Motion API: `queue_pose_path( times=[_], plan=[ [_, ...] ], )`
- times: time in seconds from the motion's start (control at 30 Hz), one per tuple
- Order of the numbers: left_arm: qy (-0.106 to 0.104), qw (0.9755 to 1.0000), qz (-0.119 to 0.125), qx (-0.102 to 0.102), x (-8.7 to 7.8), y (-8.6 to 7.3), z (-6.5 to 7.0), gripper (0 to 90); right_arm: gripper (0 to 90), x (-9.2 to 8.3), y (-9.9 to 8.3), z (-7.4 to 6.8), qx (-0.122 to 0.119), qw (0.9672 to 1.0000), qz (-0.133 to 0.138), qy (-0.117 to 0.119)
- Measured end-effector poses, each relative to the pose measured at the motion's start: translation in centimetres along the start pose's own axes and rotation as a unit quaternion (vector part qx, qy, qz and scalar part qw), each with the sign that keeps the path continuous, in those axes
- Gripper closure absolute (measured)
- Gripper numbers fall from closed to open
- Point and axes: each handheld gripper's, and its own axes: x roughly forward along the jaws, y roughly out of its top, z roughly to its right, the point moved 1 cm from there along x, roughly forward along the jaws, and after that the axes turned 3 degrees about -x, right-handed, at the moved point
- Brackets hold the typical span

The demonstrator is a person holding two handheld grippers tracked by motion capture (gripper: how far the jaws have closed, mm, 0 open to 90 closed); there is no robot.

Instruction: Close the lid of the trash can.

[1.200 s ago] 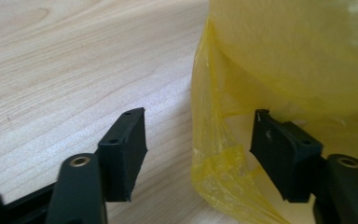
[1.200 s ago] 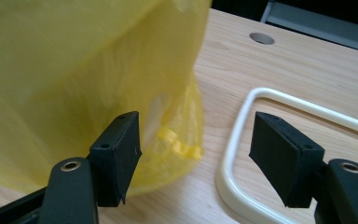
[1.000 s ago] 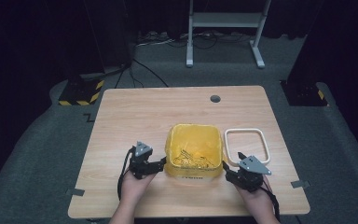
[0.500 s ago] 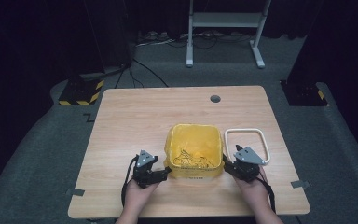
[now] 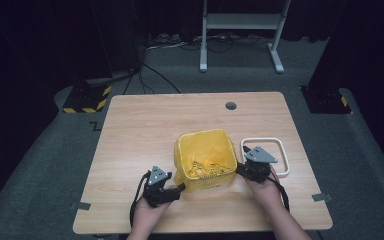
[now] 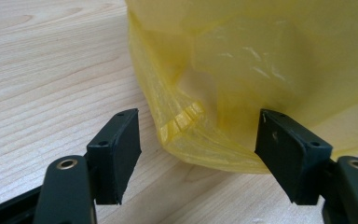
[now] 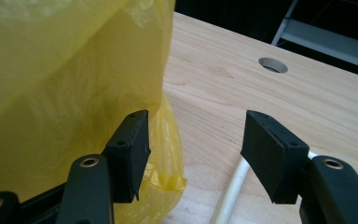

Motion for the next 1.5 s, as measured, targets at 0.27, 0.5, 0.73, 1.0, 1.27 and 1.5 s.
queue_pose_path(
  times=[0.27, 0.5, 0.73, 1.0, 1.27, 1.5],
  plan=[
    [-0.009, 0.9997, -0.013, 0.016, 0.1, -0.2, 0.9, 32.1, 41.9, 1.1, 0.1, 0.6, 0.003, 0.9999, -0.008, -0.006],
    [-0.009, 0.9996, -0.012, 0.025, 0.3, 0.0, 1.5, 28.1, 39.7, 0.1, 0.0, 1.3, -0.001, 0.9991, -0.019, -0.037],
    [0.007, 0.9994, 0.013, 0.03, -1.8, 0.3, -0.1, 24.9, 36.7, -2.2, -2.1, 3.6, 0.036, 0.9957, -0.047, -0.071],
    [0.116, 0.9922, -0.01, 0.044, -3.4, -1.3, -4.9, 22.2, 46.9, -4.1, -5.3, 8.3, 0.083, 0.9835, -0.096, -0.128],
    [0.167, 0.9846, -0.039, 0.034, -3.1, -2.6, -7.2, 19.6, 57.6, -3.9, -7.2, 11.1, 0.12, 0.9704, -0.14, -0.156],
    [0.169, 0.9841, -0.043, 0.032, -2.8, -2.9, -7.4, 19.0, 66.0, -3.3, -8.0, 11.8, 0.14, 0.9642, -0.163, -0.156]
  ],
)
